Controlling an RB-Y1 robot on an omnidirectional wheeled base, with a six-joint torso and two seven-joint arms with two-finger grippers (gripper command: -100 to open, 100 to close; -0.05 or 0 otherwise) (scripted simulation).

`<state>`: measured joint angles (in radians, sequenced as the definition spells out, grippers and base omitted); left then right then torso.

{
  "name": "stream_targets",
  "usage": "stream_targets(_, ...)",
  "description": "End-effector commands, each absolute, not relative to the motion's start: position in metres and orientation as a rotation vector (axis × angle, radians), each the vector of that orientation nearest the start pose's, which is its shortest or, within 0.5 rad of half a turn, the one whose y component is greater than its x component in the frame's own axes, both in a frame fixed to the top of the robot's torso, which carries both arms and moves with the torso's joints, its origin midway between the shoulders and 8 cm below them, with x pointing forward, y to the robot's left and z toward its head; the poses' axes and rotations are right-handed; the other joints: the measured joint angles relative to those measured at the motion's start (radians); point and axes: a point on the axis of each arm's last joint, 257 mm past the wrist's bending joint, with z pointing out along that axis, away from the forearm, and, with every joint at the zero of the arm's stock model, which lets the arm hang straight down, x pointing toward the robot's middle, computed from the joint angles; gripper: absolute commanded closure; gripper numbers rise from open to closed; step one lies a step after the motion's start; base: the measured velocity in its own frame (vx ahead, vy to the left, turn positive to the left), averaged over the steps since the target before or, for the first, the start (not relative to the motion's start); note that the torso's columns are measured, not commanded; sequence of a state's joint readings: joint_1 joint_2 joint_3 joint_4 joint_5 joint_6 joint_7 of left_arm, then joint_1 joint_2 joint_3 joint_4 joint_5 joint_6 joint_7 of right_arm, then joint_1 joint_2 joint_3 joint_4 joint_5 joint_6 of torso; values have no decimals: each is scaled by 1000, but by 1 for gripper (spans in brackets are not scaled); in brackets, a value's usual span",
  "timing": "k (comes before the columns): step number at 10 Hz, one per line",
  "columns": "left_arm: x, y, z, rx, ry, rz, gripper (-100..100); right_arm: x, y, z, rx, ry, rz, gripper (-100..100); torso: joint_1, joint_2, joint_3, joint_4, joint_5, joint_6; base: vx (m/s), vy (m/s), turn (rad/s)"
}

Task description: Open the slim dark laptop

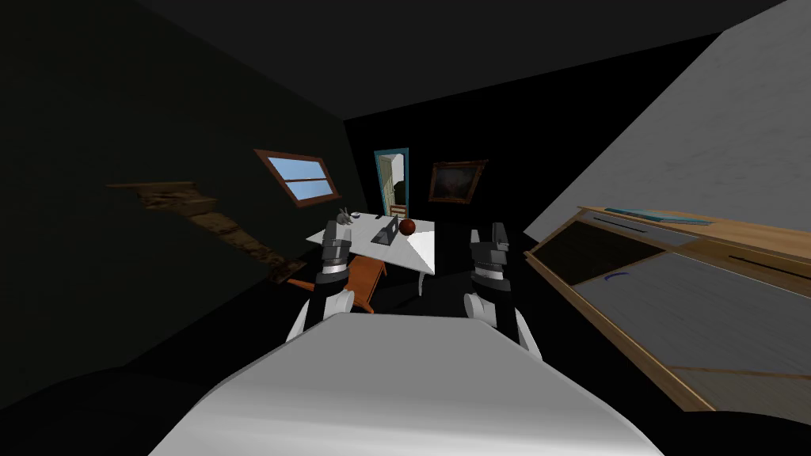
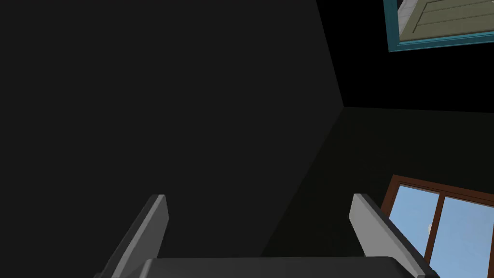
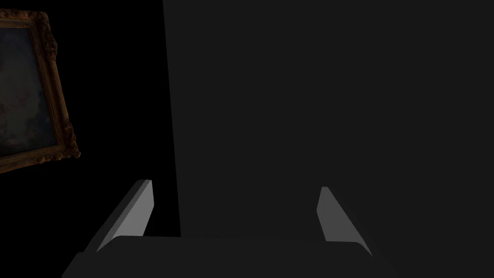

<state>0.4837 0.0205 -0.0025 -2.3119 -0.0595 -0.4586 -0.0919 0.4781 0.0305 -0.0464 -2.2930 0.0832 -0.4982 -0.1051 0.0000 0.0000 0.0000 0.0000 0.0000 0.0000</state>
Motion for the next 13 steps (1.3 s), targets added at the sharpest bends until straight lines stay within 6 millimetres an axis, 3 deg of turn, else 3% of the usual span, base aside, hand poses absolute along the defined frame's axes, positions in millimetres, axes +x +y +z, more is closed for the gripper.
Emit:
stream_targets(1, 347, 268, 36, -566, 678, -1188, 0, 342, -285, 37, 638, 587, 1314, 0, 0, 40, -82, 41, 0, 0, 0, 0, 0)
stream_targets(9, 347, 268, 36, -566, 678, -1188, 0, 342, -285, 37, 637, 586, 1314, 0, 0, 618, -1234, 617, 0, 0, 0, 0, 0)
stream_targets(10, 353, 267, 30, -545, 727, -1167, -100, 342, -285, 37, 637, 586, 1314, 0, 0, 691, -1382, 691, 0, 0, 13, -2, -86)
stream_targets(13, 372, 275, 13, -536, 818, -1095, -100, 342, -285, 37, 638, 587, 1314, 0, 0, 736, -1476, 736, 0, 0, 26, -2, -146)
